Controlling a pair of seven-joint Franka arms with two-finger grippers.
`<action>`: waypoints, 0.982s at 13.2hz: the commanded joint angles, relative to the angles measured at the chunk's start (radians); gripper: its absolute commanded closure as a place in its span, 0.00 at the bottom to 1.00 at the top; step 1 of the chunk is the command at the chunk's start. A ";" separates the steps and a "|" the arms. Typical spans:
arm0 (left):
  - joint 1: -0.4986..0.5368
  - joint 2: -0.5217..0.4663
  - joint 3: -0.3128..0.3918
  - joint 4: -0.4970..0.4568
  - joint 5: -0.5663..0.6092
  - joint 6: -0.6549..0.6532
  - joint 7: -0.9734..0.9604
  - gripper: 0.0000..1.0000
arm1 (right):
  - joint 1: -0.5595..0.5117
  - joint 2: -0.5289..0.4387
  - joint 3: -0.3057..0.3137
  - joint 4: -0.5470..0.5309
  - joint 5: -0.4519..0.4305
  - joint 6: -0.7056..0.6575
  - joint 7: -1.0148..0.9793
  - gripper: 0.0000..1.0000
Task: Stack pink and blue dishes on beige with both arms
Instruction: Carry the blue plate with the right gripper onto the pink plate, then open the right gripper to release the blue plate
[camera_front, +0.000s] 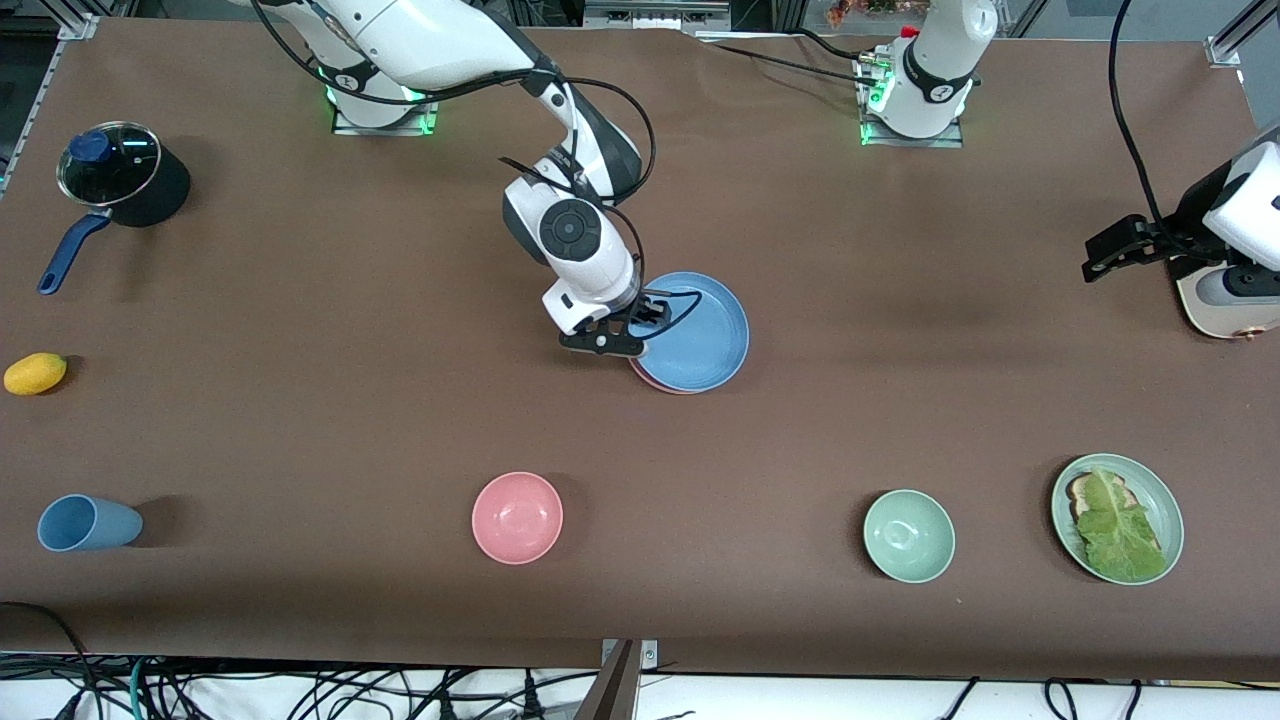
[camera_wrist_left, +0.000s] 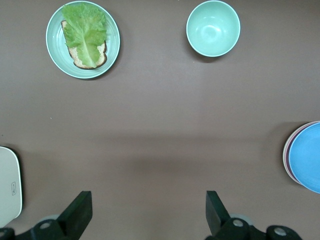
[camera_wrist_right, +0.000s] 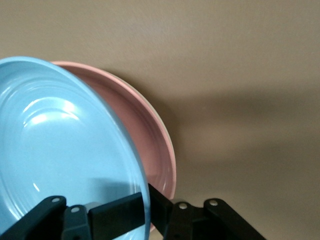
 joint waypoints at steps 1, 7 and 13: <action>0.000 0.024 0.002 0.061 -0.023 -0.001 0.022 0.00 | 0.018 0.021 -0.007 0.003 -0.006 0.001 0.019 1.00; 0.002 0.034 0.003 0.075 -0.020 -0.001 0.021 0.00 | 0.017 0.011 -0.025 -0.002 -0.006 -0.006 0.016 0.00; 0.007 0.032 0.003 0.075 -0.020 -0.001 0.021 0.00 | 0.008 -0.141 -0.163 0.016 -0.029 -0.123 -0.030 0.00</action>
